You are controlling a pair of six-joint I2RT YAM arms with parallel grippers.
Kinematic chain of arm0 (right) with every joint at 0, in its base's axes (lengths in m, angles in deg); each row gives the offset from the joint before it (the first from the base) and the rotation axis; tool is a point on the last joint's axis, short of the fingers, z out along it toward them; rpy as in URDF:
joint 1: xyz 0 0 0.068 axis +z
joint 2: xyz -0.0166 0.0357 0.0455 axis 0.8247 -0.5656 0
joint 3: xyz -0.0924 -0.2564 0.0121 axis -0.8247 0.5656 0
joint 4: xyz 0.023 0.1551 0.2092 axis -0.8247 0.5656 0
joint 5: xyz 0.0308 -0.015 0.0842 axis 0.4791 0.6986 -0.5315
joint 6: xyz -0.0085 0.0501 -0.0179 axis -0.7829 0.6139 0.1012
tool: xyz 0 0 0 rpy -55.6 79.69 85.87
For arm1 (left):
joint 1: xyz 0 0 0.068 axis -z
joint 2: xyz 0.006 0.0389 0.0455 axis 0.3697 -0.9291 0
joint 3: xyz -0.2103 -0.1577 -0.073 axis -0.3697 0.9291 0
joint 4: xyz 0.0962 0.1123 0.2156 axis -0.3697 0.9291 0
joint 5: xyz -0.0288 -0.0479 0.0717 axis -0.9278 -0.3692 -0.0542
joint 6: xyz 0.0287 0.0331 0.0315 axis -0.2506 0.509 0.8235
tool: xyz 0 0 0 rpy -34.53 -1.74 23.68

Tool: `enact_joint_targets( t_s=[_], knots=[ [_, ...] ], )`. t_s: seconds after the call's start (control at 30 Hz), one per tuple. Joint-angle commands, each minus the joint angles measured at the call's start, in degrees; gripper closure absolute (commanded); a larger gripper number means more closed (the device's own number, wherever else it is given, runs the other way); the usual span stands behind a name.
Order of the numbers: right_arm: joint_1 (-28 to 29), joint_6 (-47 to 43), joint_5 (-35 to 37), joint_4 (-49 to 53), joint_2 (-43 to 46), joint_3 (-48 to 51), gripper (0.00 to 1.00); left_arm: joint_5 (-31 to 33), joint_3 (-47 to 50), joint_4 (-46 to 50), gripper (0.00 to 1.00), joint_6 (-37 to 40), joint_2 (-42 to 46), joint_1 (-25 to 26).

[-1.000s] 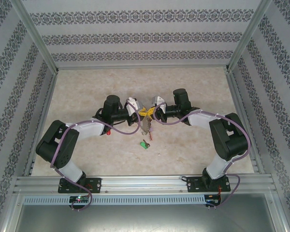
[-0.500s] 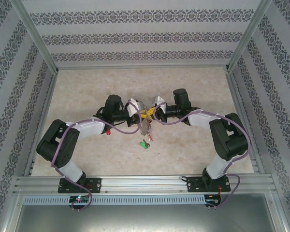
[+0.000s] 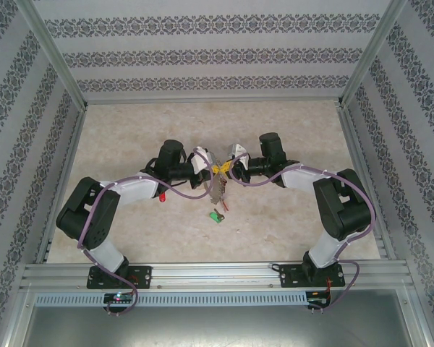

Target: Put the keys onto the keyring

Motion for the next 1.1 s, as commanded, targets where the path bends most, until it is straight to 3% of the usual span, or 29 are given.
enact_joint_targets(
  t_s=[0.0,0.13,0.4,0.6,1.07],
  knots=[
    [-0.1,-0.6,-1.9,-0.4,1.7,-0.7,0.99,-0.9,-1.8,3.1,1.0,2.0,-0.6,0.5],
    [0.0,-3.2,1.9,4.2,3.4,-0.8,0.87,-0.6,-2.5,6.2,1.0,4.2,0.1,0.4],
    [1.4,-11.9,11.9,13.5,8.9,-1.3,0.84,-0.1,-6.1,14.8,1.0,9.8,1.9,0.4],
    [1.4,-16.1,10.7,14.2,10.8,-0.3,0.78,-1.1,-7.1,16.9,1.0,10.7,3.0,0.4],
    [4.3,-22.2,10.2,15.0,7.2,-4.2,0.76,-3.2,-8.6,18.3,1.0,10.7,3.1,0.4]
  ],
)
